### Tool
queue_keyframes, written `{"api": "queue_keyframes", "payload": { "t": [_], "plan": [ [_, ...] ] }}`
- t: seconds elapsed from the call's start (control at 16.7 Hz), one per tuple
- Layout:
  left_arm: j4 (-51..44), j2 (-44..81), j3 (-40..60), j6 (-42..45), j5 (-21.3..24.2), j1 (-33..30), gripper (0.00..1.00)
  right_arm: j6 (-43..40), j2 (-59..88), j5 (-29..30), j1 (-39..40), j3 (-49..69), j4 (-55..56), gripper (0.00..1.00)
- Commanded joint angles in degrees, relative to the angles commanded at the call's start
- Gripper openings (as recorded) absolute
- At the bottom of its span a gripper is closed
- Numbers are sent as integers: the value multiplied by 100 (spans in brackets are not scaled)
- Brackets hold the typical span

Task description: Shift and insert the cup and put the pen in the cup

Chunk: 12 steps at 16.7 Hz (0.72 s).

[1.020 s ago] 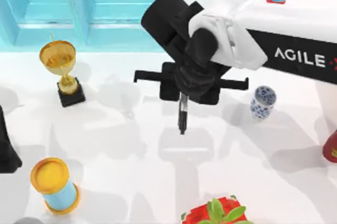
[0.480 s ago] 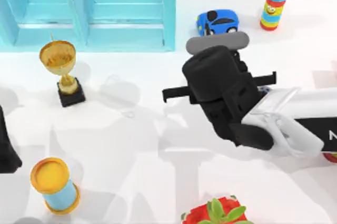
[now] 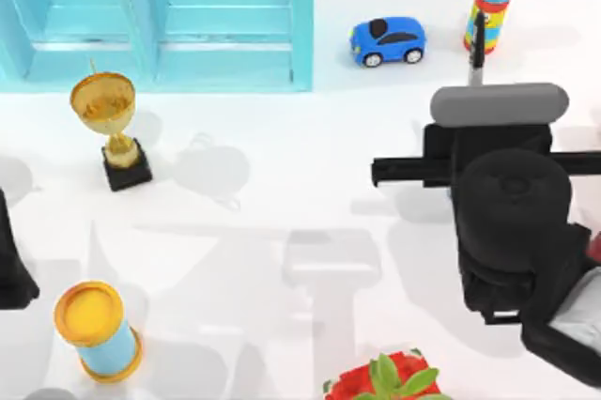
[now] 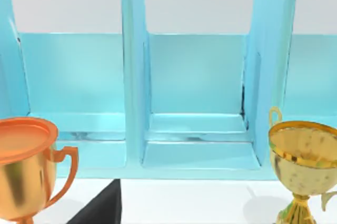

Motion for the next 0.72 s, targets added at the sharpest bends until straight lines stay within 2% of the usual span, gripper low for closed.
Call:
{"api": "queue_keyframes", "payload": {
  "t": [0.3, 0.72],
  "plan": [
    [0, 0, 0, 0, 0, 0, 100, -400, -684, 335, 37, -524, 1144, 0],
    [0, 0, 0, 0, 0, 0, 100, -416, -701, 338, -6, -524, 1232, 0]
  ]
}}
